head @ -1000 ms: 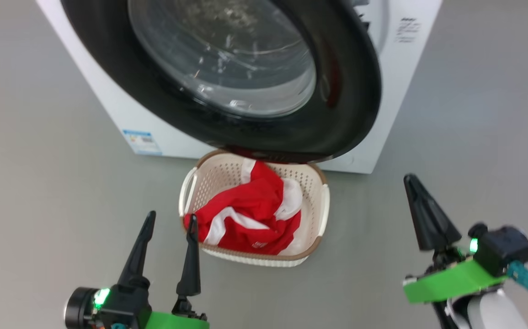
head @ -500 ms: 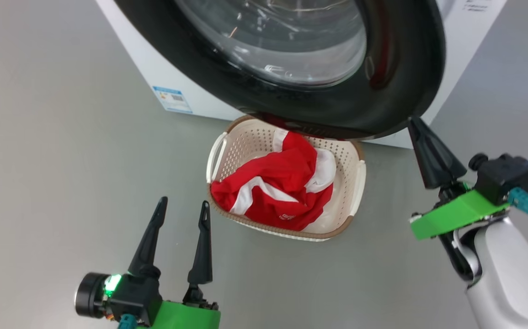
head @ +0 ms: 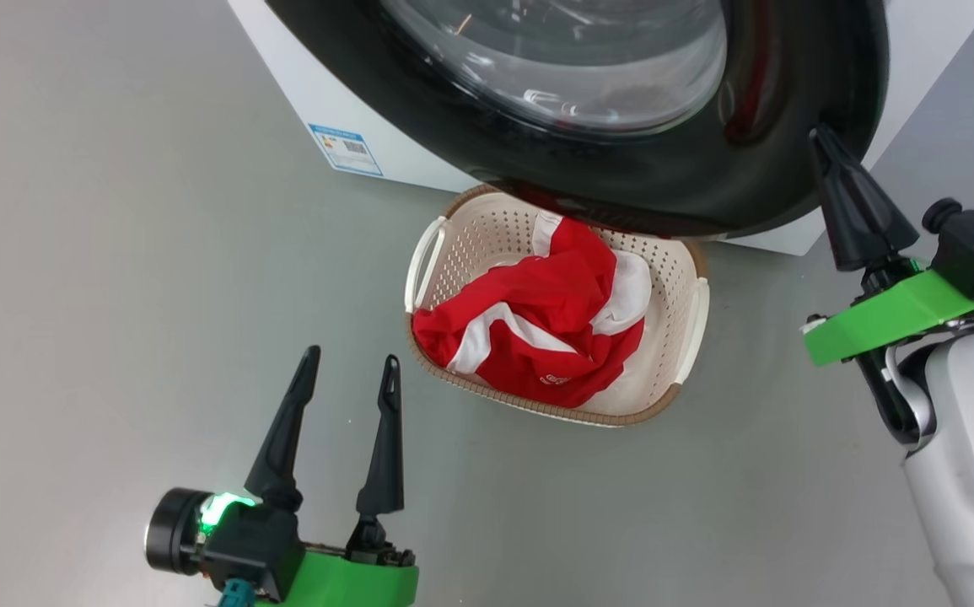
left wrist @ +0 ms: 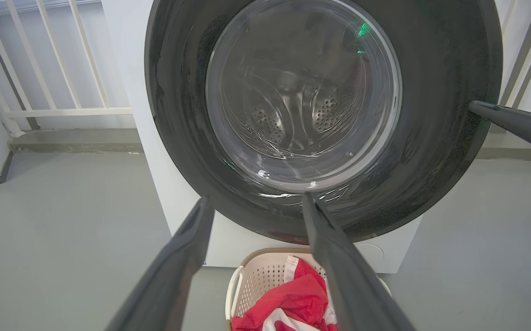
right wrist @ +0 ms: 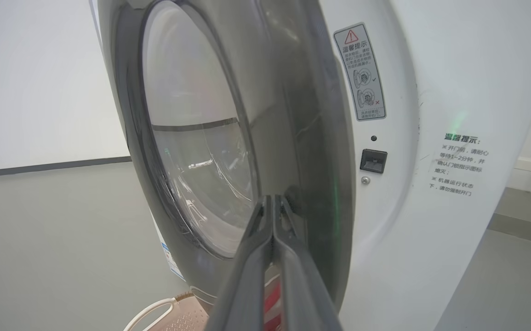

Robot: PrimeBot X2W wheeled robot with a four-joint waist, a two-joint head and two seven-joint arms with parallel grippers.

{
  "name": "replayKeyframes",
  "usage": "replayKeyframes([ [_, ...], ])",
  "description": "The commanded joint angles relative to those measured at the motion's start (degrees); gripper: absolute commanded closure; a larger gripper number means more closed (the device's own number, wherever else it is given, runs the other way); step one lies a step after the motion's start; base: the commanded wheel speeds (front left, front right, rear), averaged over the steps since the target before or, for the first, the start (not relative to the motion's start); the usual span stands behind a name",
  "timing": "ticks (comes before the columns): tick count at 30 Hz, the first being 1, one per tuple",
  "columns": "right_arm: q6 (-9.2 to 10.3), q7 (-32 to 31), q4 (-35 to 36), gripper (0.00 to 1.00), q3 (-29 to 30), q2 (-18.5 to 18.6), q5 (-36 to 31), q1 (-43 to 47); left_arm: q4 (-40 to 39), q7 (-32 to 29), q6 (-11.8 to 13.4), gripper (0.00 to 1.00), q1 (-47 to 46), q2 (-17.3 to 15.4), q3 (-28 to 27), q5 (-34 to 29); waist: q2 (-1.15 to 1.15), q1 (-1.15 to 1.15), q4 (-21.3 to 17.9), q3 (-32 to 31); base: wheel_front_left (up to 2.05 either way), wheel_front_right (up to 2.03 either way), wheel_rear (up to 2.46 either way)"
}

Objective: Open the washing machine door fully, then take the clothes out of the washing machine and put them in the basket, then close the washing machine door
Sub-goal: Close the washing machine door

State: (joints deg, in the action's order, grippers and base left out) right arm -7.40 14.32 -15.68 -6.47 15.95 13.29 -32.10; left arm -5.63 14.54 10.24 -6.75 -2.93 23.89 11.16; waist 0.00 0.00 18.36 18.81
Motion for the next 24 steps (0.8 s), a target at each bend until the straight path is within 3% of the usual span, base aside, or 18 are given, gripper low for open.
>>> replayKeyframes([
  [1, -0.09, 0.7, 1.0, 1.0, -0.6, 0.0, 0.2, -1.1, -1.9, 0.5, -0.1, 0.0, -1.7, -0.2, -1.7, -0.4, 0.0, 0.0, 0.1, 0.3, 0.0, 0.0, 0.0],
  [24, -0.09, 0.7, -7.2, 1.0, 1.1, 5.0, -1.1, -15.5, -4.6, 0.5, 0.2, 0.0, -4.3, 0.0, 0.4, -0.5, 0.0, 0.0, 1.6, 7.2, 0.0, 0.0, 0.0],
])
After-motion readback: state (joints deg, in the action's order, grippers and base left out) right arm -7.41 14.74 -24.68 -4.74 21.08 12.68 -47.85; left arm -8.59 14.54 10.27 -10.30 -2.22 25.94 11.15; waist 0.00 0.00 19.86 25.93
